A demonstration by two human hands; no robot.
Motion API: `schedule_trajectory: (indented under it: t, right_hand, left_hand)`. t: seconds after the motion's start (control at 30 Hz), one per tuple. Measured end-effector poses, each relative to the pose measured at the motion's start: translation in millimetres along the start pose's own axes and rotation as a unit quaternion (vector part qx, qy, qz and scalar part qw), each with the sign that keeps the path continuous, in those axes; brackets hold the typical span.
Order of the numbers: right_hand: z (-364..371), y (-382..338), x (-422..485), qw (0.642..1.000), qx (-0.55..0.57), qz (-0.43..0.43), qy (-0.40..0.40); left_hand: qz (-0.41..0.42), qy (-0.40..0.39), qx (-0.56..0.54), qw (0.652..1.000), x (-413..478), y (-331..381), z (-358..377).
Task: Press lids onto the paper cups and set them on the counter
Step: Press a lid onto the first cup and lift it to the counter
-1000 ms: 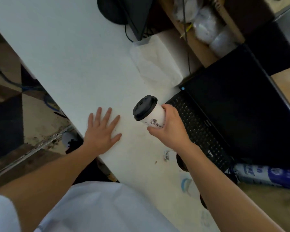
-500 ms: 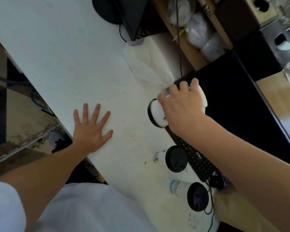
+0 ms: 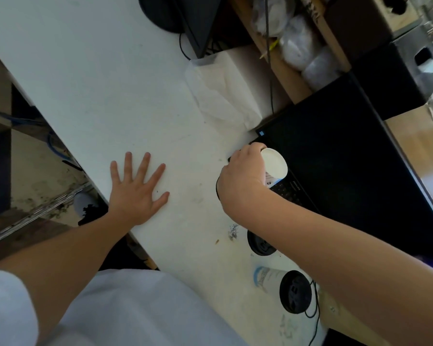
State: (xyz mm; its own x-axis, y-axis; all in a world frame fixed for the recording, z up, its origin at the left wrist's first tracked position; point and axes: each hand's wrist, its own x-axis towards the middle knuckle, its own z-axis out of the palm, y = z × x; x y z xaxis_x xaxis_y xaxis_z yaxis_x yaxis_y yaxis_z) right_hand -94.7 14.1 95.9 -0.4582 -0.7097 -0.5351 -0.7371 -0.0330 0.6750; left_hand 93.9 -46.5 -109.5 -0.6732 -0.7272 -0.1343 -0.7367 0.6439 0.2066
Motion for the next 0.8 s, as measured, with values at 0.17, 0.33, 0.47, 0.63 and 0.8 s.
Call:
schedule_trajectory:
  t: [0.17, 0.33, 0.47, 0.63, 0.8]
  right_hand:
    - [-9.5, 5.4, -6.0, 1.0, 0.001, -0.009, 0.02]
    - [-42.7, 20.6, -33.7, 0.998, -0.038, -0.014, -0.037]
    - [-57.4, 41.3, -55.8, 0.998, 0.007, -0.036, -0.05]
    - [-38.5, 59.4, -63.2, 0.96, 0.277, -0.042, -0.005]
    - [-9.1, 48.0, -63.5, 0.793, 0.608, -0.022, 0.024]
  left_hand:
    - [-0.003, -0.004, 0.002, 1.0, -0.2, -0.4, -0.6]
    - [-0.003, -0.015, 0.008, 1.0, -0.1, -0.2, -1.6]
    - [-0.005, -0.022, 0.004, 1.0, 0.2, -0.2, -2.5]
    - [-0.008, -0.029, 0.005, 1.0, 0.7, 0.0, -3.8]
    - [-0.009, -0.043, 0.011, 0.999, 1.5, 0.7, -4.2]
